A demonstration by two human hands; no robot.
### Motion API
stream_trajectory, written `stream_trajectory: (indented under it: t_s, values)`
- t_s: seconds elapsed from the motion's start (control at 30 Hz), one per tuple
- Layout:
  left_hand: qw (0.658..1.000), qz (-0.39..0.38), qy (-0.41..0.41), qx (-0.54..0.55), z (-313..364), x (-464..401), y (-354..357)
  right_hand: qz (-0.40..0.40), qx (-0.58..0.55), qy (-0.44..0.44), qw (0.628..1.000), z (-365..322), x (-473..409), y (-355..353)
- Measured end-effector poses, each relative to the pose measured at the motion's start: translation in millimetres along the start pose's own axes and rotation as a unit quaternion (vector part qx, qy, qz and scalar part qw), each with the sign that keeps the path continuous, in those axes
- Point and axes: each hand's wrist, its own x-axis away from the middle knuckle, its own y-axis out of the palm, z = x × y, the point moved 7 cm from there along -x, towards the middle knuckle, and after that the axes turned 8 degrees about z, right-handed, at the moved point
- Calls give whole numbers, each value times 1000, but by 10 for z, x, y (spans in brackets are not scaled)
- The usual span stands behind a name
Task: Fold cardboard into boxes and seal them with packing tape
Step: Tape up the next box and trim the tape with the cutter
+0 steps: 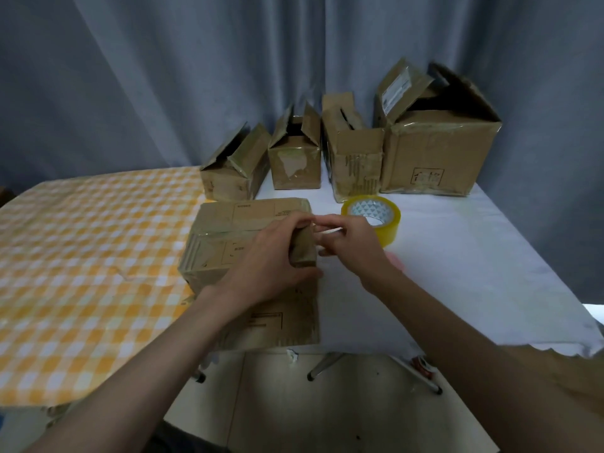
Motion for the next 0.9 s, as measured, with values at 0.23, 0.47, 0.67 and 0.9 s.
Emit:
stream_trajectory:
  t_s: [0.23,0.47,0.67,0.9]
  values:
    - [1000,-12,-8,3,-76,-9,2,-98,171,-100,975,20,376,122]
    - [999,-37,25,-14,-48,-28,-13,-87,148,-84,982,81,515,117]
    - [998,-34,28,-40,-58,13,42,-93,11,-6,996,147,589,12]
    - [988,-151,31,-13,-65,-238,-84,20,52,-35,998,-32,392,-120]
